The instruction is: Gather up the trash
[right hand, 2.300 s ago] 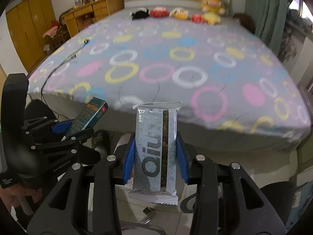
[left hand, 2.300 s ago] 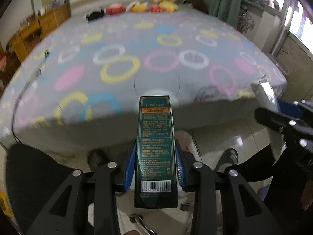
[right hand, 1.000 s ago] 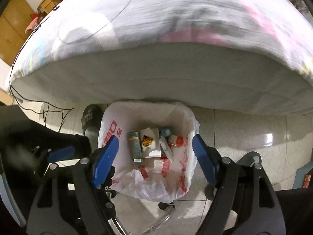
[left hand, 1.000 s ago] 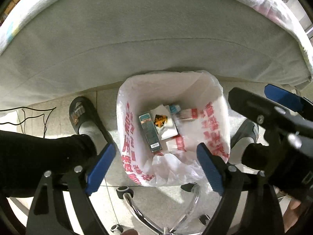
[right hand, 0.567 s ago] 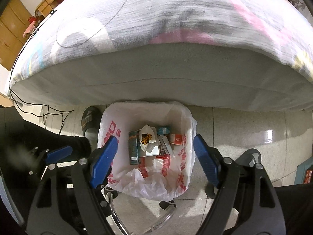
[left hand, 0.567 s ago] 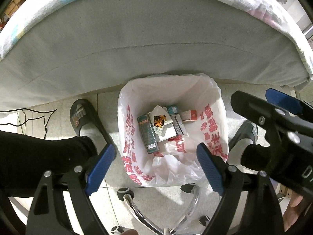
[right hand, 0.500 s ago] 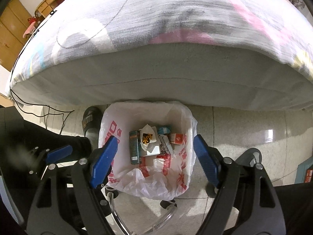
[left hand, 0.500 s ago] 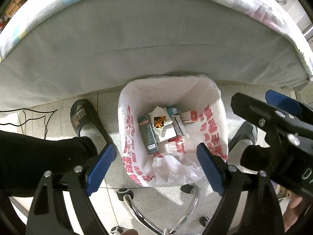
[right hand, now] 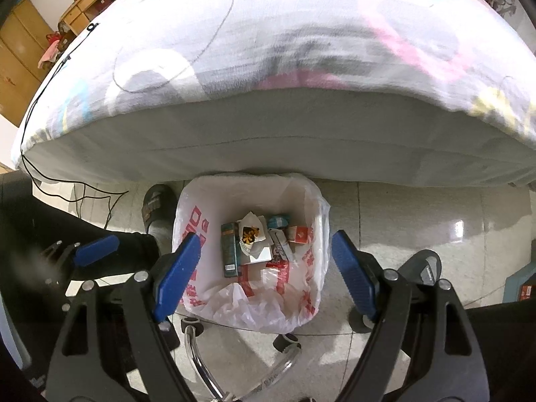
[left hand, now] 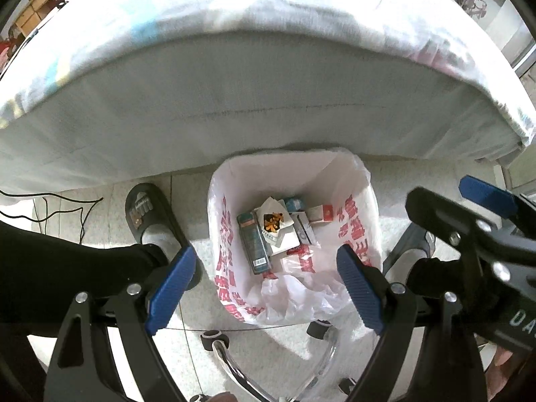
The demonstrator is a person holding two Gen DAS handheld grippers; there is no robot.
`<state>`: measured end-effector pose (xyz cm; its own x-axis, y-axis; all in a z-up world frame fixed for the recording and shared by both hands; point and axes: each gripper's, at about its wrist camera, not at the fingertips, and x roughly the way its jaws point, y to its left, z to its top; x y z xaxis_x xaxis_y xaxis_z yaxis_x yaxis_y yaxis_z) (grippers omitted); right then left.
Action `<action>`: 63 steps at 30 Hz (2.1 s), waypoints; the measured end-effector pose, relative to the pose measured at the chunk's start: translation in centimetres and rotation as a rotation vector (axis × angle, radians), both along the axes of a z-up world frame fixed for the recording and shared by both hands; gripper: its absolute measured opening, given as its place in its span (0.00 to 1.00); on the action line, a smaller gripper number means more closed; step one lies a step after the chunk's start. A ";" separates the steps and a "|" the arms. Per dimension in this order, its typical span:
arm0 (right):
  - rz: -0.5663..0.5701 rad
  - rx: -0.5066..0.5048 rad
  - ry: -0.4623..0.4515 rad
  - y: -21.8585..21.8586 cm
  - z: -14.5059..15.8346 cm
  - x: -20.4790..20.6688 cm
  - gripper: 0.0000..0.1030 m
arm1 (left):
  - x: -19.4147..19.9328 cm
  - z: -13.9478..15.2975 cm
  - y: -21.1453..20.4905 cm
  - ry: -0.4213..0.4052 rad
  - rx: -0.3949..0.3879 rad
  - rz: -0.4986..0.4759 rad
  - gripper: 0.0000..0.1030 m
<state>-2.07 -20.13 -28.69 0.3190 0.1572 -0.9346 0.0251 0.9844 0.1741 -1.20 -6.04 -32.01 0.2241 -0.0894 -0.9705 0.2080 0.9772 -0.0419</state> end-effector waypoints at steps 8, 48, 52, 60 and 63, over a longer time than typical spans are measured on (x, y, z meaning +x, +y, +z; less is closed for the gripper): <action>-0.007 -0.012 -0.038 -0.6 3.8 -0.8 0.82 | -0.4 3.7 0.4 -0.086 -0.019 0.008 0.85; -0.125 -0.144 -0.650 -3.5 33.8 -10.7 0.94 | -6.5 35.6 8.6 -0.744 0.003 0.164 0.92; -0.121 -0.148 -0.641 -3.3 33.6 -10.7 0.94 | -6.8 36.0 8.9 -0.749 0.005 0.166 0.92; -0.116 -0.152 -0.628 -2.9 33.3 -10.6 0.94 | -6.8 36.1 9.1 -0.744 0.004 0.170 0.92; -0.116 -0.152 -0.627 -2.8 33.1 -10.5 0.94 | -6.8 36.1 9.1 -0.744 0.005 0.169 0.92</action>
